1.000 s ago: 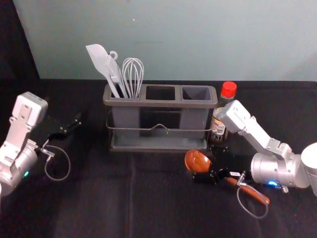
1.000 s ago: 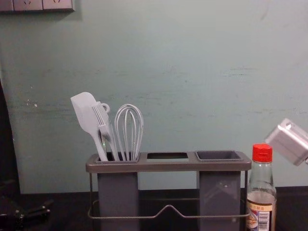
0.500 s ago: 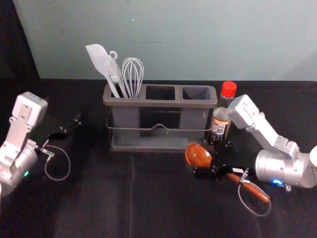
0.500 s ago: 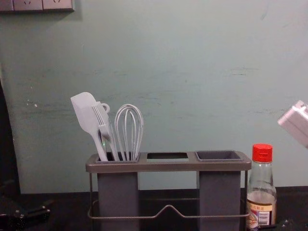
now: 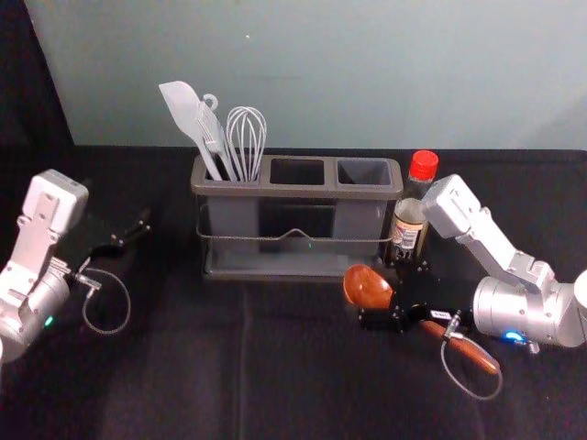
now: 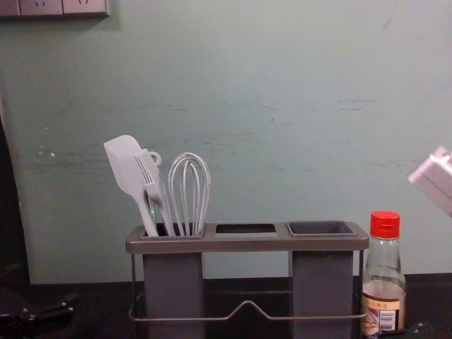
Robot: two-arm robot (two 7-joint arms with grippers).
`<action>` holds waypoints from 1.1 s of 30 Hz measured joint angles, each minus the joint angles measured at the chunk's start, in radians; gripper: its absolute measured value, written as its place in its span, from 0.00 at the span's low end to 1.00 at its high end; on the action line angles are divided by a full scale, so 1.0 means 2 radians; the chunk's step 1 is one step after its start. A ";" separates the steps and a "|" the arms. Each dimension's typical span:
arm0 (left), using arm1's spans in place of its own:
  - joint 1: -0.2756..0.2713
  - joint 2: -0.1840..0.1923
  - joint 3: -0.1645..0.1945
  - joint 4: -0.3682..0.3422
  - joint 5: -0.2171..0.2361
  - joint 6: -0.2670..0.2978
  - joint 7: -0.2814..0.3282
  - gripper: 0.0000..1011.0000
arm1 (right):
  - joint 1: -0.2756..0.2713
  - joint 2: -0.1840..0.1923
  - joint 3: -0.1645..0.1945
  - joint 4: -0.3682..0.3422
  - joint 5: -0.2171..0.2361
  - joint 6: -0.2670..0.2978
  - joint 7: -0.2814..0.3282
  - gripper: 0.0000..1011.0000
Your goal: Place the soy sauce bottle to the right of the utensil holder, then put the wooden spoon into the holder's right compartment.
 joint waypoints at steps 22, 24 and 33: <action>0.000 0.000 0.000 0.000 0.000 0.000 0.000 0.99 | 0.001 -0.001 -0.001 0.001 -0.001 0.001 0.000 0.83; 0.000 0.000 0.000 0.000 0.000 0.000 0.000 0.99 | 0.001 -0.001 -0.001 0.001 -0.001 0.001 0.000 0.83; 0.000 0.000 0.000 0.000 0.000 0.000 0.000 0.99 | 0.001 -0.001 -0.001 0.001 -0.001 0.001 0.000 0.83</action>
